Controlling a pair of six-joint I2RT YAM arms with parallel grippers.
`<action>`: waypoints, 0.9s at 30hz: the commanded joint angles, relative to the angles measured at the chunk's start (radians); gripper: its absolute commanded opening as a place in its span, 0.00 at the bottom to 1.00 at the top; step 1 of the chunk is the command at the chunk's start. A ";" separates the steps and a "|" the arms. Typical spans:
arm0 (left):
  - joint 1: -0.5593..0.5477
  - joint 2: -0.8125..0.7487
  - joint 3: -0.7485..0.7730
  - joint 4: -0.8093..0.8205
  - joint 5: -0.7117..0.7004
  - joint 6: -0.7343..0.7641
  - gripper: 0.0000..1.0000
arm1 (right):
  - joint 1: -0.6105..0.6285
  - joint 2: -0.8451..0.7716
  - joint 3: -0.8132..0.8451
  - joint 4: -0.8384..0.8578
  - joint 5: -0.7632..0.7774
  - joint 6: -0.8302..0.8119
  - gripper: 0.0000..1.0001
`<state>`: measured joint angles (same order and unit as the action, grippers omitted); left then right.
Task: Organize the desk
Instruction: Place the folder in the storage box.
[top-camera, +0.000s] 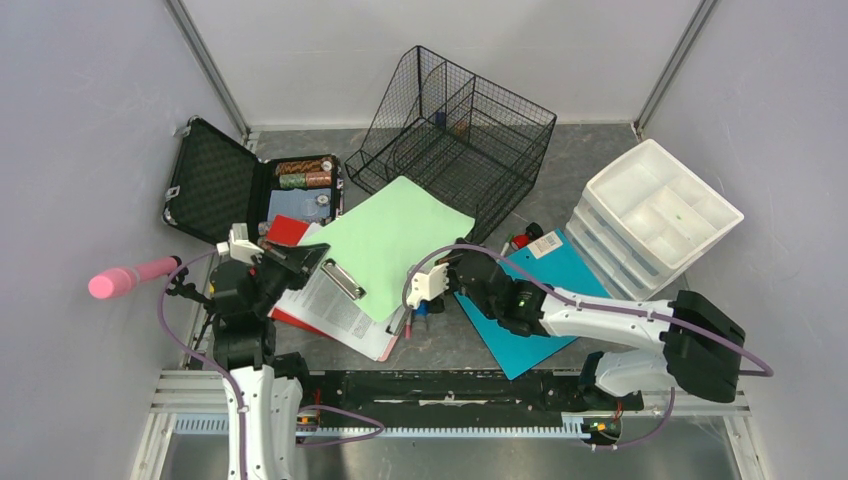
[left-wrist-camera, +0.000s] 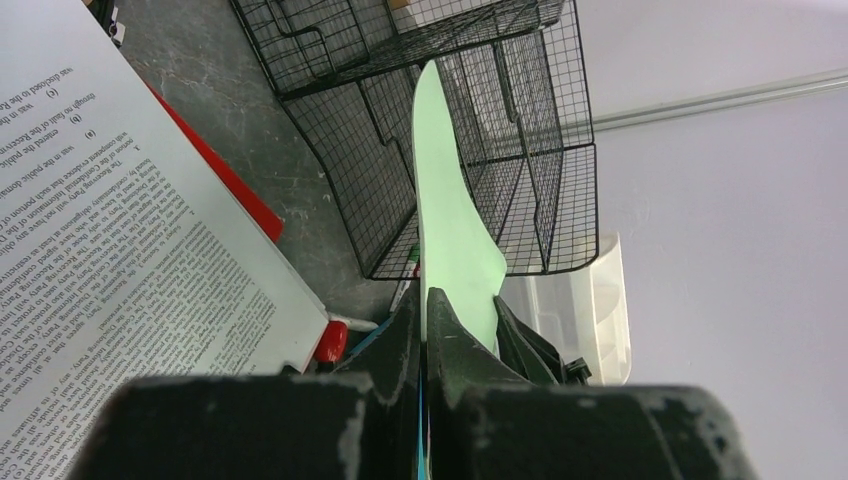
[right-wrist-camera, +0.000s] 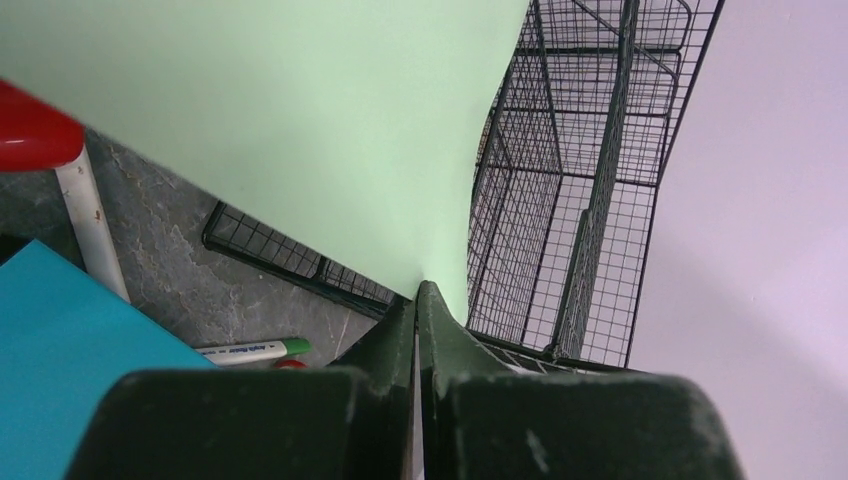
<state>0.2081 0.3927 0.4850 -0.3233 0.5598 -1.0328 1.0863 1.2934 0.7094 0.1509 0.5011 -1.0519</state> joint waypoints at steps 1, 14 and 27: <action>-0.007 0.000 0.028 0.040 0.102 0.068 0.02 | -0.004 0.049 0.044 0.128 0.026 0.038 0.00; -0.007 0.036 -0.023 0.052 0.212 0.268 0.02 | 0.037 0.131 0.197 -0.018 0.116 0.046 0.00; 0.002 0.081 0.071 -0.121 0.363 0.446 0.02 | 0.063 0.155 0.163 0.061 0.183 -0.018 0.00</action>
<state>0.2203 0.4660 0.5030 -0.3351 0.7101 -0.7288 1.1435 1.4403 0.8398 0.0330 0.7238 -1.0630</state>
